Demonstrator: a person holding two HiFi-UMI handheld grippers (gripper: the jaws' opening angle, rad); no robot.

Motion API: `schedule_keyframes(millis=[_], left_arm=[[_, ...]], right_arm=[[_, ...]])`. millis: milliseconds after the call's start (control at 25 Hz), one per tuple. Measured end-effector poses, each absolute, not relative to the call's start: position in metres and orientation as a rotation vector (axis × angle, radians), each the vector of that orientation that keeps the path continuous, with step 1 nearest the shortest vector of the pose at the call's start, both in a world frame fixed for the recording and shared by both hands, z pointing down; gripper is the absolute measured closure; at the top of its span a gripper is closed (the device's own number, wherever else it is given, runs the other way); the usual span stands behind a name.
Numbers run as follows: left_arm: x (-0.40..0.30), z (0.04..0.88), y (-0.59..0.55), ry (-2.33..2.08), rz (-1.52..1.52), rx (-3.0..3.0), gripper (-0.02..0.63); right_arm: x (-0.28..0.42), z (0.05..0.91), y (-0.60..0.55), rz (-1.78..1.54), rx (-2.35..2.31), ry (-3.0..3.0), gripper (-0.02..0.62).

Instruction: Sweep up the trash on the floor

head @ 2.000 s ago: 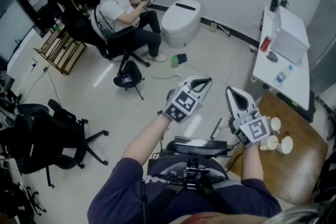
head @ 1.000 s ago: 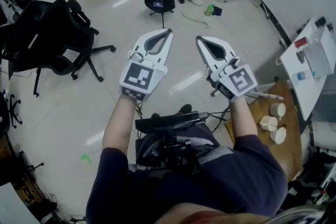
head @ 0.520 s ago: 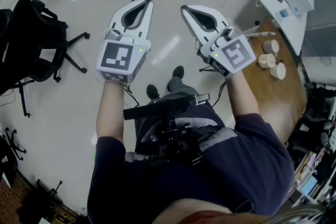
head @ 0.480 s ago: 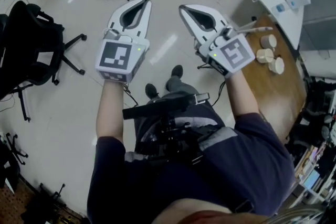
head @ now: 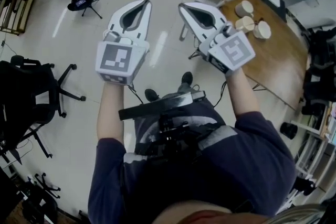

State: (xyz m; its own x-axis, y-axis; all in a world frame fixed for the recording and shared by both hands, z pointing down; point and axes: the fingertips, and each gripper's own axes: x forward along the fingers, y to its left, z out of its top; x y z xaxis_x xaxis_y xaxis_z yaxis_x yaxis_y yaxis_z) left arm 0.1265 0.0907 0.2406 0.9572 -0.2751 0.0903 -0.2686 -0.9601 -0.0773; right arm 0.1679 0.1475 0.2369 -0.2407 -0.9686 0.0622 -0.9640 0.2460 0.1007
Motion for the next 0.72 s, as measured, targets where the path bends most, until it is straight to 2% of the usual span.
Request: schedule_keyframes(millis=[360, 720], left_arm=[[0.262, 0.239, 0.115, 0.615, -0.192, -2.998, 0.606], [0.367, 0.231, 0.148, 0.480, -0.209, -2.969, 0.606]], right_arm=[[0.328, 0.234, 0.181, -0.210, 2.107, -2.193, 0.587], [0.430, 0.229, 0.220, -0.222, 2.297, -2.057, 0.586]])
